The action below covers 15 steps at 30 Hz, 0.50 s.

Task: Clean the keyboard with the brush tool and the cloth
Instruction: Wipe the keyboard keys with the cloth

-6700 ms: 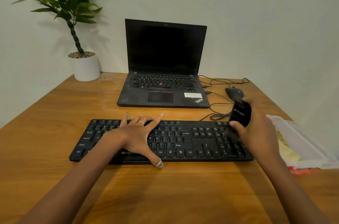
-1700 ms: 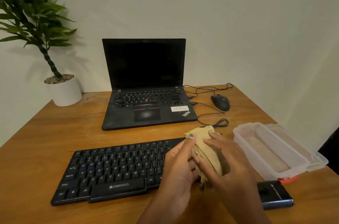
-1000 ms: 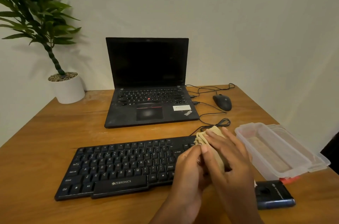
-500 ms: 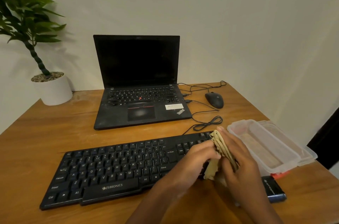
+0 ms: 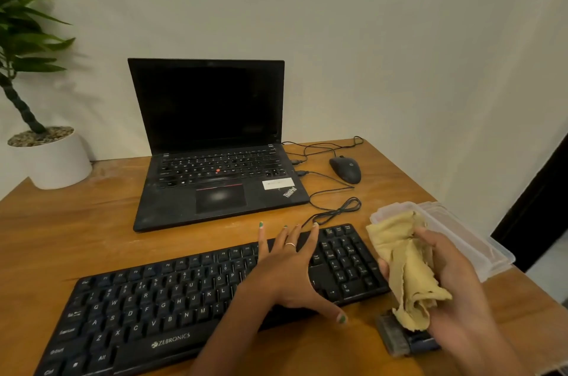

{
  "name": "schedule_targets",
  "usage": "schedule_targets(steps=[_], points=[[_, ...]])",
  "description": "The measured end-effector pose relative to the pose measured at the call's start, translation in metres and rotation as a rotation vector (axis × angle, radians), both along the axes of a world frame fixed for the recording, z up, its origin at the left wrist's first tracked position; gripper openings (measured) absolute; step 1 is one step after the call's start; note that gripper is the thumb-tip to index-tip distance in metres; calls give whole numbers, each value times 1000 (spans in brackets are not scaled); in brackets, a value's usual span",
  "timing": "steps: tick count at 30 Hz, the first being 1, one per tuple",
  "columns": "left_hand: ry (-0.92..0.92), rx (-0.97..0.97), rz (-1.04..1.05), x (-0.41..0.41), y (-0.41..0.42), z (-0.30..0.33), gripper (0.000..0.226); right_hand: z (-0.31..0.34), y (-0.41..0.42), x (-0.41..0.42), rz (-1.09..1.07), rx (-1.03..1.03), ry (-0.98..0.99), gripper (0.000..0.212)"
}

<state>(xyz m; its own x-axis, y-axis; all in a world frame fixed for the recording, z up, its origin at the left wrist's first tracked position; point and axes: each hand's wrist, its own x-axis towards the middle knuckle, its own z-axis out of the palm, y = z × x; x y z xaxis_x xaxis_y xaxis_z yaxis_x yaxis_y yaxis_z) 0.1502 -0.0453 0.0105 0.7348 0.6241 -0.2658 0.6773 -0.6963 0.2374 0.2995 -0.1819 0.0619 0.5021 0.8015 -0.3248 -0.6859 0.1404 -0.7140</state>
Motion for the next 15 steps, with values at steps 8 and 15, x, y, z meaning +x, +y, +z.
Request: schedule_targets(steps=[8, 15], points=[[-40, 82, -16, -5, 2, -5, 138, -1, 22, -8, -17, -283, -598, 20], [-29, 40, 14, -22, 12, -3, 143, -17, 56, 10, 9, -216, -1699, 33]])
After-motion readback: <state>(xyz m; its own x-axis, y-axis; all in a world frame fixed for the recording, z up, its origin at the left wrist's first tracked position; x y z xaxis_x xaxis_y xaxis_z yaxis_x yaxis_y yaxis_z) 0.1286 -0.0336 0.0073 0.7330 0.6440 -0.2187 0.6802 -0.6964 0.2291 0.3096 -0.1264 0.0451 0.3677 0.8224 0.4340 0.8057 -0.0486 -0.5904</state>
